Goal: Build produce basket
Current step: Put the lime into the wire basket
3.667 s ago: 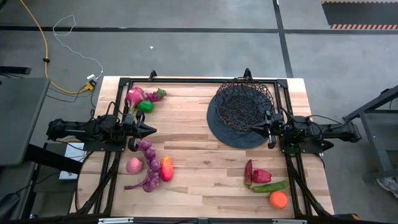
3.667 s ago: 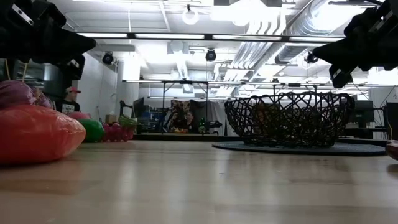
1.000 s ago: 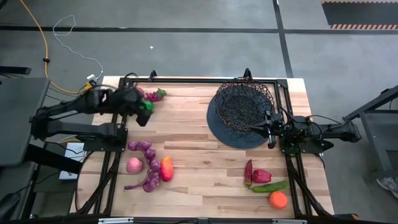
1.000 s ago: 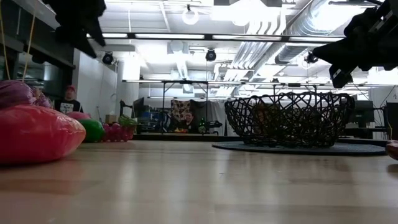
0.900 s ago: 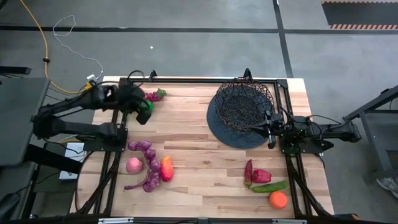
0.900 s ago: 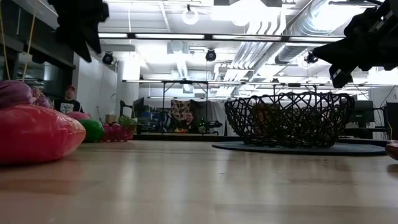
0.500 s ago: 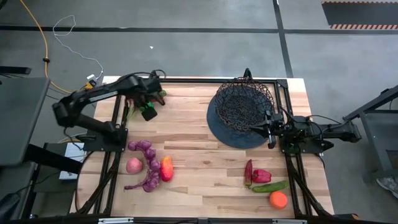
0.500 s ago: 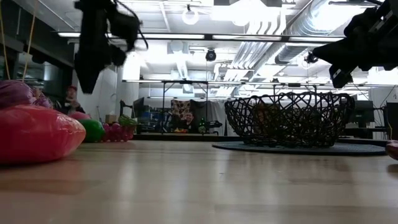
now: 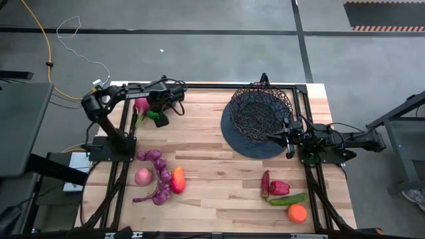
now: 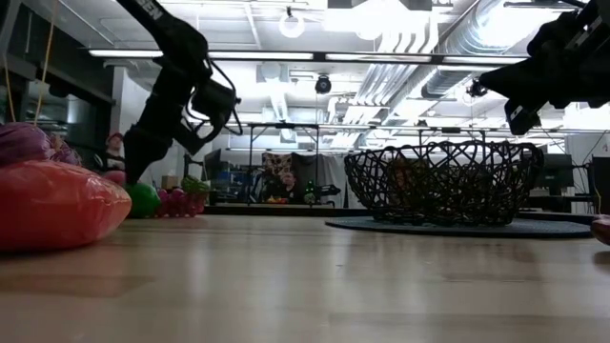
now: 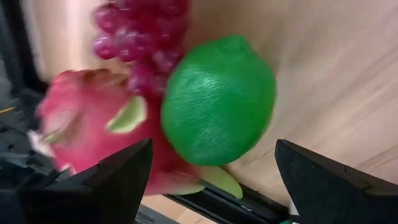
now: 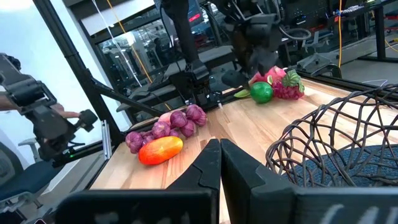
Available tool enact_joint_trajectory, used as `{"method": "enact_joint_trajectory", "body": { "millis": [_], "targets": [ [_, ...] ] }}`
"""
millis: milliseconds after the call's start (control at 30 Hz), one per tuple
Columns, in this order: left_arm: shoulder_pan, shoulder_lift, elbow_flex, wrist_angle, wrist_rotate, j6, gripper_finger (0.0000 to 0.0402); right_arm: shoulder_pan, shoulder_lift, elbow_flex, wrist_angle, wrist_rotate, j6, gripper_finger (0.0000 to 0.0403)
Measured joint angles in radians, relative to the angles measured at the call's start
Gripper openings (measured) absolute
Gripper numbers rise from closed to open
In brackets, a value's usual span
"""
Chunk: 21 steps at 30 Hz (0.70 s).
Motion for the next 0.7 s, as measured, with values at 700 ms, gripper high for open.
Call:
{"method": "enact_joint_trajectory", "body": {
  "millis": [700],
  "targets": [
    [0.038, 0.14, 0.001, 0.054, -0.01, 0.073, 0.0326, 0.0, 0.0, 0.0, 0.0, 0.0, 0.0, 0.0]
  ]
}}
